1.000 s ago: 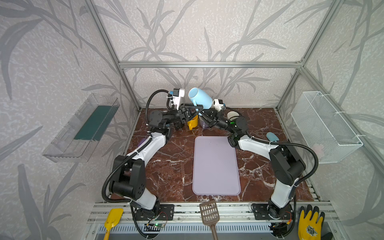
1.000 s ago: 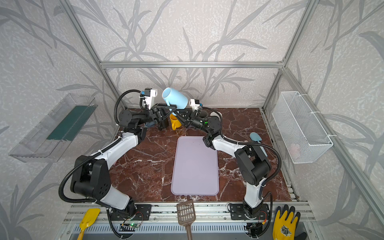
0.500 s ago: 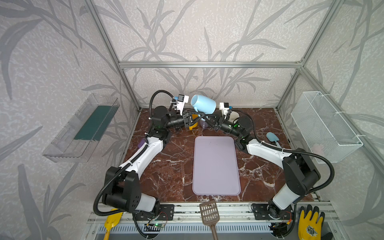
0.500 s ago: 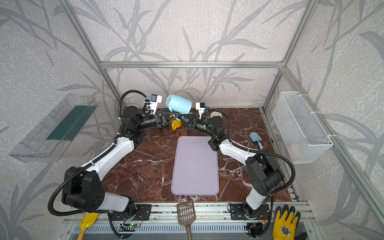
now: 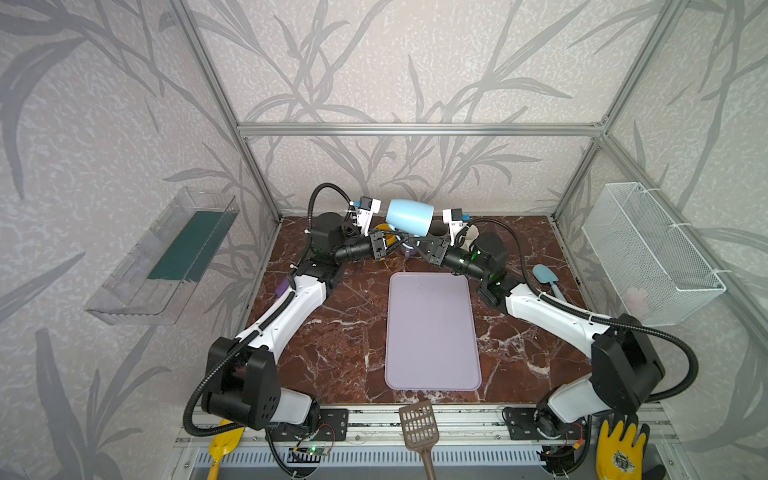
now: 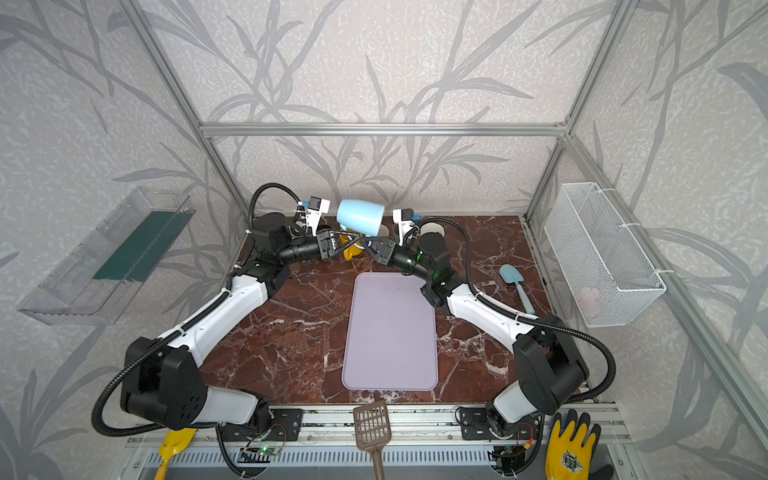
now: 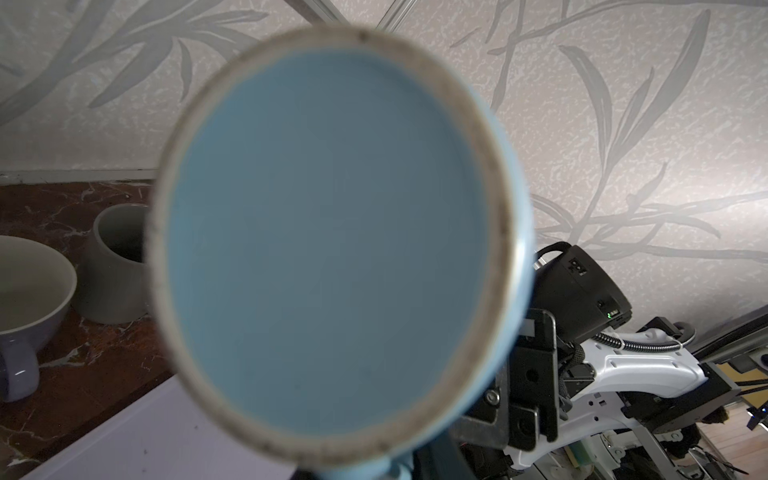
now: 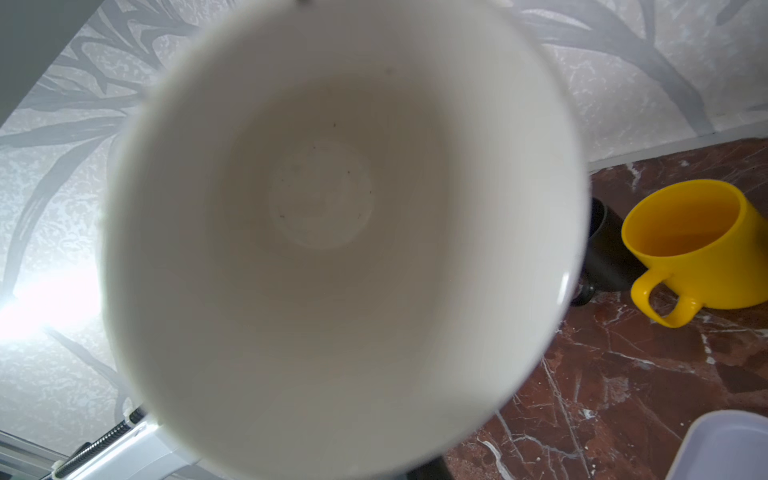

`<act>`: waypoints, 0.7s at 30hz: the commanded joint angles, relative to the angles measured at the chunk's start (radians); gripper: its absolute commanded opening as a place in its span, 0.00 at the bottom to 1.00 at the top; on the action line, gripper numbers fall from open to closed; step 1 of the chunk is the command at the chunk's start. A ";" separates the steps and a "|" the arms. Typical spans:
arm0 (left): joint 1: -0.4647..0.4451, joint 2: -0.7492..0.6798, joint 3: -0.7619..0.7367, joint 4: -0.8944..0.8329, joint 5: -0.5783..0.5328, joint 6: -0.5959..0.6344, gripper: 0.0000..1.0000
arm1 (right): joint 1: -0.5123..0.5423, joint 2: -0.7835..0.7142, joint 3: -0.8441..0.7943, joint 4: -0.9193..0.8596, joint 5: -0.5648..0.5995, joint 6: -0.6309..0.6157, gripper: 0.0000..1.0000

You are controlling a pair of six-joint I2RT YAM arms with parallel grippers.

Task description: Turn the mug right side up

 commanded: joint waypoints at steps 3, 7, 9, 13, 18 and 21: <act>0.002 -0.004 0.007 0.102 -0.074 -0.011 0.04 | 0.048 -0.074 0.007 0.035 -0.081 -0.087 0.00; -0.006 -0.009 -0.008 0.127 -0.060 -0.027 0.00 | 0.048 -0.077 0.000 0.063 -0.080 -0.084 0.00; -0.013 -0.012 -0.015 0.129 -0.059 -0.026 0.00 | 0.048 -0.079 -0.004 0.085 -0.079 -0.077 0.00; -0.023 -0.020 -0.055 0.231 -0.057 -0.092 0.00 | 0.048 -0.088 -0.013 0.131 -0.061 -0.064 0.00; -0.038 -0.022 -0.097 0.405 -0.069 -0.213 0.00 | 0.050 -0.104 -0.036 0.193 -0.026 -0.047 0.06; -0.046 -0.029 -0.113 0.471 -0.080 -0.253 0.00 | 0.053 -0.112 -0.039 0.207 -0.013 -0.039 0.10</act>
